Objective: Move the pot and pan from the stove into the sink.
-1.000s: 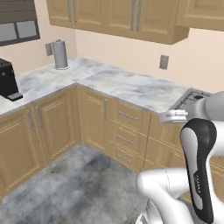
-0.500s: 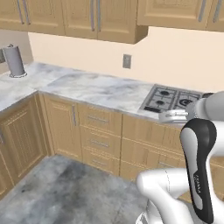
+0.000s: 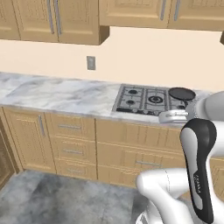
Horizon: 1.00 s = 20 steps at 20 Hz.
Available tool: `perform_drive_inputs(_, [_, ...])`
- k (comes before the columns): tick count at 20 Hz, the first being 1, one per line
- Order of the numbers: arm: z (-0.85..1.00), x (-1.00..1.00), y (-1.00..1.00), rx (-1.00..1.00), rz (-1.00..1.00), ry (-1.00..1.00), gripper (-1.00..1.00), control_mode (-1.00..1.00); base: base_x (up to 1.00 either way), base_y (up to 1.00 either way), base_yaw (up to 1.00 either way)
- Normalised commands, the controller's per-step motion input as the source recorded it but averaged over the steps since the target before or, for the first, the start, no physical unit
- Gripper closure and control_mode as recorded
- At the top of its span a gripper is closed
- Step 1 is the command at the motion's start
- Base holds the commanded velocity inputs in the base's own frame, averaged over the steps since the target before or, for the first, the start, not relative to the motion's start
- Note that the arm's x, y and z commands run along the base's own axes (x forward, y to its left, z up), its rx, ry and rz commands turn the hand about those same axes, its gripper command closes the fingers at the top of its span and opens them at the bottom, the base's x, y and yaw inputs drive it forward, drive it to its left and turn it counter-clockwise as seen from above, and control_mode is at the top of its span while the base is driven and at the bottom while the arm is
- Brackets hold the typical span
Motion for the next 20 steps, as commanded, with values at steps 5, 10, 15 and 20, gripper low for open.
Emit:
perform_drive_inputs(5, [0.0,0.0,0.0,0.0,0.0,0.0,-1.0,1.0,0.15,-0.29,-0.39])
perform_drive_inputs(10, [0.0,0.0,0.0,0.0,0.0,0.0,-1.0,1.0,0.15,-0.32,-0.38])
perform_drive_inputs(15, [0.0,0.0,0.0,0.0,0.0,0.0,-1.0,1.0,0.06,-0.36,-0.32])
perform_drive_inputs(20, [0.0,0.0,0.0,0.0,0.0,0.0,-1.0,1.0,0.0,-0.01,-0.02])
